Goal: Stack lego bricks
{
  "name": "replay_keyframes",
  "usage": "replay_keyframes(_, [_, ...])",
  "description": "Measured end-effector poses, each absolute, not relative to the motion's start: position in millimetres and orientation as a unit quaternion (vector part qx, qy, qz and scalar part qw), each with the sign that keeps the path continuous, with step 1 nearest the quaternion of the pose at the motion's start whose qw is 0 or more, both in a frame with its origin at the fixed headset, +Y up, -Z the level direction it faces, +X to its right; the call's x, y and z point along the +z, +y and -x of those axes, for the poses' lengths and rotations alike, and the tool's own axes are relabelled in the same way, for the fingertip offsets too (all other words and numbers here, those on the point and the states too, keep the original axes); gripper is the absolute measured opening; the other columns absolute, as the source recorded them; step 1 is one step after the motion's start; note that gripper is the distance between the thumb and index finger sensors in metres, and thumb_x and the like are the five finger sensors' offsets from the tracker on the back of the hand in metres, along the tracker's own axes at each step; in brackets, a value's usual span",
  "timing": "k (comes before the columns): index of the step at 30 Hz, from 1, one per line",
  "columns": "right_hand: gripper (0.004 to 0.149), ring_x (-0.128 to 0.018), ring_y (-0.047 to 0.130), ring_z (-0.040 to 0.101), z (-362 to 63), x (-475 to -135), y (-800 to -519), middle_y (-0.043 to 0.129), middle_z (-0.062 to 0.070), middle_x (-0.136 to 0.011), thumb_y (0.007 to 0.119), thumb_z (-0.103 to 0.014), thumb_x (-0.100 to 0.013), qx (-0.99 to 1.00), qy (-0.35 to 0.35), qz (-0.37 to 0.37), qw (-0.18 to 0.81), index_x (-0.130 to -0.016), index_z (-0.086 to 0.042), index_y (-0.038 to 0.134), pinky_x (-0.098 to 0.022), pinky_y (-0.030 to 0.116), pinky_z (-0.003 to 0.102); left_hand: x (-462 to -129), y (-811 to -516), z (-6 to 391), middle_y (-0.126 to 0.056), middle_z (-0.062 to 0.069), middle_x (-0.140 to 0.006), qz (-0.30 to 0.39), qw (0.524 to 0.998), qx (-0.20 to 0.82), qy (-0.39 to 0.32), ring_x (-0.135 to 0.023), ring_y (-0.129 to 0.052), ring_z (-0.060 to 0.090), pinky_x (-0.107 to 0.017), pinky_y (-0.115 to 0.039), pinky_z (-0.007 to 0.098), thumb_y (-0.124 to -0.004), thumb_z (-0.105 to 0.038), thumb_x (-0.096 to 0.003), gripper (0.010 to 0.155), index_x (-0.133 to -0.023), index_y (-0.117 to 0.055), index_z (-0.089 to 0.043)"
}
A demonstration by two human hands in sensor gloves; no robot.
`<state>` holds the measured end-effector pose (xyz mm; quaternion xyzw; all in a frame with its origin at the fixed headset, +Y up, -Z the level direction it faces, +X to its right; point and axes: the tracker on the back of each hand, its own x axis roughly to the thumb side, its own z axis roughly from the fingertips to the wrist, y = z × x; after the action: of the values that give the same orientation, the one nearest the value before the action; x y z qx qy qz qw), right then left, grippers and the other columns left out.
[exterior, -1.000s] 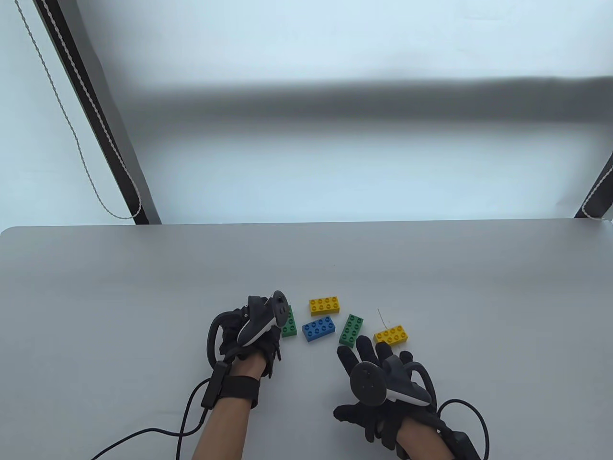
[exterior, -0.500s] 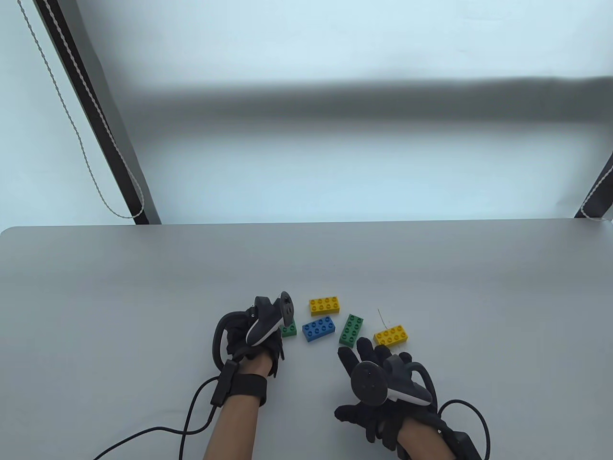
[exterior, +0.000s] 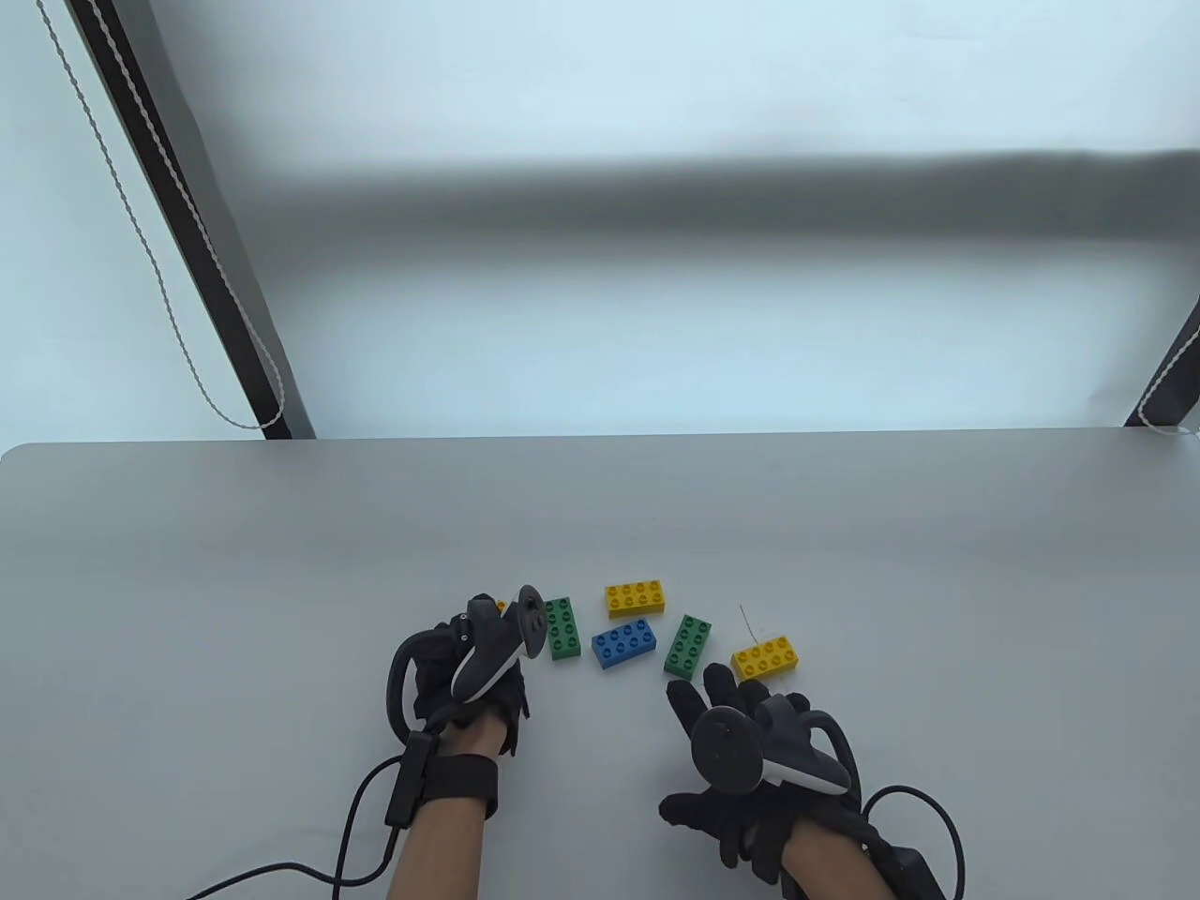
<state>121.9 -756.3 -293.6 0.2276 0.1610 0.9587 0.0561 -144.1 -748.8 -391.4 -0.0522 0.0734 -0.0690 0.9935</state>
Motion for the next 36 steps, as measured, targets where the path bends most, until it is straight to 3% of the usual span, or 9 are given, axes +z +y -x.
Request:
replay_keyframes(2, [0.105,-0.093,0.031,0.067,-122,-293,-756,0.011,0.031,-0.105,0.074,-0.067,-0.037,0.959,0.162,-0.227,0.057,-0.099,-0.019,0.004,-0.054,0.027,0.088,-386,-742,149,-0.086,0.009,-0.093,0.042,0.995,-0.063,0.067,-0.077,-0.094,0.029,-0.06,-0.078,0.056,-0.084,-0.042,-0.0389,0.067,-0.097,-0.063,-0.017])
replay_keyframes(3, [0.105,-0.093,0.031,0.067,-122,-293,-756,0.01,0.031,-0.105,0.074,-0.067,-0.037,0.959,0.162,-0.227,0.057,-0.098,-0.019,0.004,-0.054,0.027,0.088,-382,-737,151,-0.086,0.009,-0.093,0.036,0.996,-0.062,0.062,-0.077,-0.094,0.029,-0.06,-0.078,0.056,-0.077,-0.055,-0.0469,0.064,-0.097,-0.064,-0.017])
replay_keyframes(4, [0.105,-0.093,0.031,0.067,-122,-293,-756,0.011,0.031,-0.105,0.074,-0.067,-0.037,0.959,0.163,-0.227,0.057,-0.099,-0.019,0.004,-0.054,0.028,0.088,-379,-734,153,-0.086,0.009,-0.094,0.033,0.996,-0.06,0.058,-0.078,-0.094,0.029,-0.06,-0.078,0.056,-0.076,-0.056,-0.0478,0.064,-0.097,-0.064,-0.017])
replay_keyframes(18, [0.104,-0.093,0.033,0.067,-122,-291,-757,0.012,0.031,-0.105,0.073,-0.066,-0.037,0.96,0.173,-0.215,0.054,-0.099,-0.019,0.004,-0.054,0.028,0.088,-319,-703,160,-0.084,0.008,-0.095,-0.017,0.999,0.018,-0.042,-0.081,-0.091,0.029,-0.063,-0.074,0.058,-0.077,-0.055,-0.049,0.06,-0.096,-0.067,-0.019])
replay_keyframes(26, [0.104,-0.093,0.033,0.067,-122,-291,-757,0.013,0.031,-0.105,0.073,-0.066,-0.037,0.96,0.173,-0.212,0.054,-0.099,-0.018,0.005,-0.054,0.028,0.087,-289,-705,135,-0.084,0.007,-0.096,-0.03,0.991,0.054,-0.12,-0.083,-0.09,0.029,-0.064,-0.072,0.059,-0.077,-0.054,-0.0496,0.058,-0.096,-0.067,-0.021])
replay_keyframes(36, [0.104,-0.093,0.033,0.067,-124,-292,-757,0.013,0.031,-0.105,0.074,-0.066,-0.037,0.961,0.173,-0.211,0.055,-0.099,-0.018,0.005,-0.054,0.028,0.087,-276,-727,110,-0.083,0.005,-0.098,0.018,0.981,0.028,-0.19,-0.085,-0.088,0.029,-0.066,-0.07,0.059,-0.077,-0.053,-0.0499,0.056,-0.096,-0.067,-0.023])
